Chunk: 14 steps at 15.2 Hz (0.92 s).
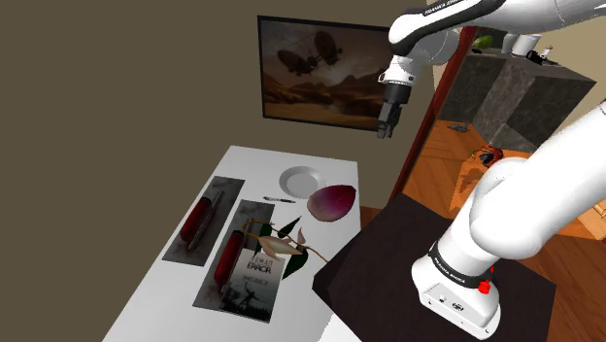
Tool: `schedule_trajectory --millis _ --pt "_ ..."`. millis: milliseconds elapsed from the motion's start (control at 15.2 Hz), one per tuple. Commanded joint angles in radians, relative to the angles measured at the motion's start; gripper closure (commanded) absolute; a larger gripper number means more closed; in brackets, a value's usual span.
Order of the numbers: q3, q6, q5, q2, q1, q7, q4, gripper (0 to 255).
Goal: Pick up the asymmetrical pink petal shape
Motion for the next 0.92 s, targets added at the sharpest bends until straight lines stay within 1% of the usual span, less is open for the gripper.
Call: schedule_trajectory --millis 0,132,198,330,462,594,858 --pt "-0.066 0.006 0.08 0.128 0.025 -0.145 0.05 0" --pt "-0.104 -0.005 0.177 0.263 0.035 -0.285 0.101 0" --pt "-0.113 -0.017 0.227 0.333 0.032 -0.354 0.13 0" --pt "-0.108 -0.054 0.324 0.473 0.007 -0.482 0.194 0" --pt "-0.077 -0.097 0.405 0.602 -0.037 -0.59 0.264 0" --pt "-0.035 -0.142 0.469 0.719 -0.087 -0.676 0.338 0" --pt "0.061 -0.229 0.558 0.928 -0.183 -0.797 0.502 0"
